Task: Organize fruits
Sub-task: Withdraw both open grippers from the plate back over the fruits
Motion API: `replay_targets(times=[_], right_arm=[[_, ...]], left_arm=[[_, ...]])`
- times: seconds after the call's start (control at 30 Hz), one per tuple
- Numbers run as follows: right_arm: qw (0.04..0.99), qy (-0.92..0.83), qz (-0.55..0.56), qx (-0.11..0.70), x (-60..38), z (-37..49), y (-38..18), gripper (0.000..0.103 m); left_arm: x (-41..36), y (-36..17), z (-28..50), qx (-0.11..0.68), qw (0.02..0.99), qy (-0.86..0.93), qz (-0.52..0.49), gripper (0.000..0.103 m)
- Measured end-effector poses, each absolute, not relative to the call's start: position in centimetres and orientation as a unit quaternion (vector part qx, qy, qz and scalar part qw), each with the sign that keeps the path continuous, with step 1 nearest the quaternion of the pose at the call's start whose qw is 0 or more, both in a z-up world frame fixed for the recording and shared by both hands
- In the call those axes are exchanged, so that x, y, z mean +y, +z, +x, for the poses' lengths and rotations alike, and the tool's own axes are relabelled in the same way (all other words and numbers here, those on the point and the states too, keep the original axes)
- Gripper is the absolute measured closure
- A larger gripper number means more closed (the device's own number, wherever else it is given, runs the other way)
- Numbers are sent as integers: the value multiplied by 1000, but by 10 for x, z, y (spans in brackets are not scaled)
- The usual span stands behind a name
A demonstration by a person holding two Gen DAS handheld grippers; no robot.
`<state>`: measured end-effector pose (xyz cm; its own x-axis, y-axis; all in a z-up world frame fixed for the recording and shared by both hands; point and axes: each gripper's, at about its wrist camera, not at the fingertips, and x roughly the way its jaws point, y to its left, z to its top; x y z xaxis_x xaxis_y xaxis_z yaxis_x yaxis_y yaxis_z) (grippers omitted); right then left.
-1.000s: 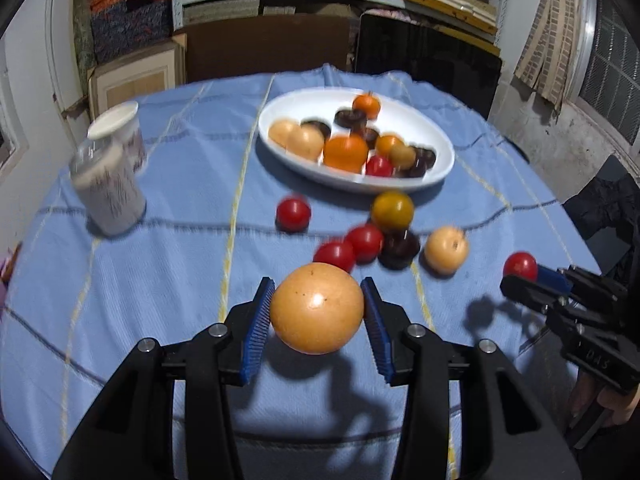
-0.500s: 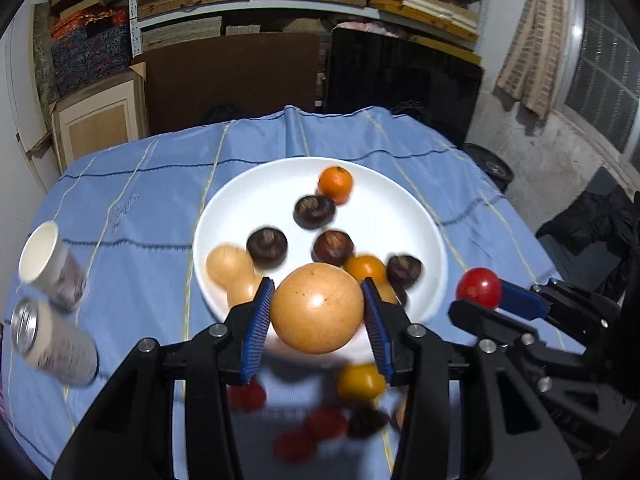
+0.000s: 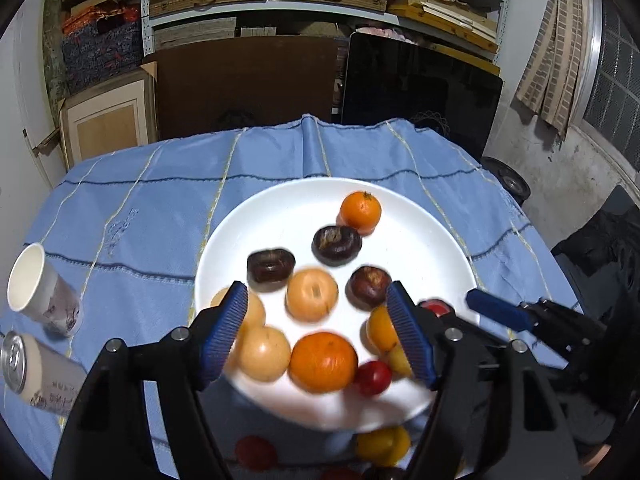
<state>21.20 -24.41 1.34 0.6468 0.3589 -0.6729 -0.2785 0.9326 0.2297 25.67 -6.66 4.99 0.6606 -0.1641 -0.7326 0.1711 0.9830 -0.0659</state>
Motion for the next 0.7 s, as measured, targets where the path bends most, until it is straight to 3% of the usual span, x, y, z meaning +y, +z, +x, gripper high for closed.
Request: replay_targets(times=[0.1, 0.23, 0.37, 0.7], right_arm=[[905, 176, 51, 384, -248, 193, 17, 57], [905, 175, 53, 383, -254, 158, 22, 56], [910, 163, 51, 379, -258, 126, 23, 42], [901, 156, 72, 398, -260, 60, -3, 40]], left_arm=[[-59, 51, 239, 402, 912, -82, 10, 32], [-49, 56, 203, 388, 919, -65, 16, 22], [-43, 51, 169, 390, 918, -65, 17, 22], [-28, 27, 91, 396, 916, -56, 26, 18]])
